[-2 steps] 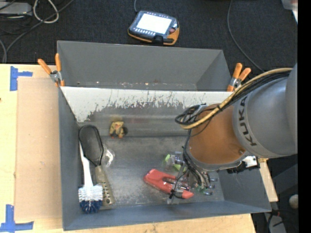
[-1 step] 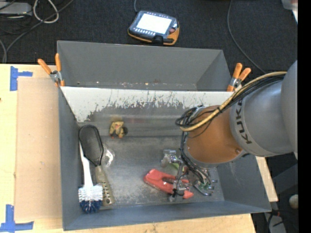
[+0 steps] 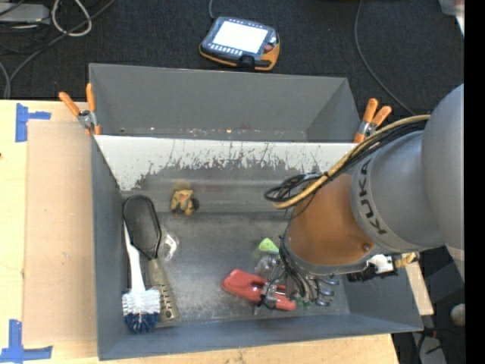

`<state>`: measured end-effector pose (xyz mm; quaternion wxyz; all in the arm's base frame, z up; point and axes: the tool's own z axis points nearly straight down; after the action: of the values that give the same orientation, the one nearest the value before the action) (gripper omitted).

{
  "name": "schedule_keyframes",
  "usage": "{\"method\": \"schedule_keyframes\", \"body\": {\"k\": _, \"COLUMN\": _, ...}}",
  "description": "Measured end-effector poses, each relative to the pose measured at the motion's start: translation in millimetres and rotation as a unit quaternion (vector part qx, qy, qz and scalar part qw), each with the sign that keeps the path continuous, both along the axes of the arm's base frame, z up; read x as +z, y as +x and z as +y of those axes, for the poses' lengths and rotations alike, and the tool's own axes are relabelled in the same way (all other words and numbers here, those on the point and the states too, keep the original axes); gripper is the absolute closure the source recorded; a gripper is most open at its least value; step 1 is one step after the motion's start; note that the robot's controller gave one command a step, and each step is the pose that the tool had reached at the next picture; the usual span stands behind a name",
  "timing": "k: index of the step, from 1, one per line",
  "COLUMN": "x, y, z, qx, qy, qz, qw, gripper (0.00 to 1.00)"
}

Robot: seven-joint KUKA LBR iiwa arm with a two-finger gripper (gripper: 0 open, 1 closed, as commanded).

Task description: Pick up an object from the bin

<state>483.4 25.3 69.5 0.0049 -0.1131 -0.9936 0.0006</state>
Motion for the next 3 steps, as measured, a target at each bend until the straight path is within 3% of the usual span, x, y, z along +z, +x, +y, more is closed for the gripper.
{"method": "schedule_keyframes", "body": {"k": 3, "x": 26.8, "y": -0.8, "z": -0.2, "qx": -0.001, "qy": 0.0, "qz": 0.0011, "qw": 1.0, "gripper": 1.0}}
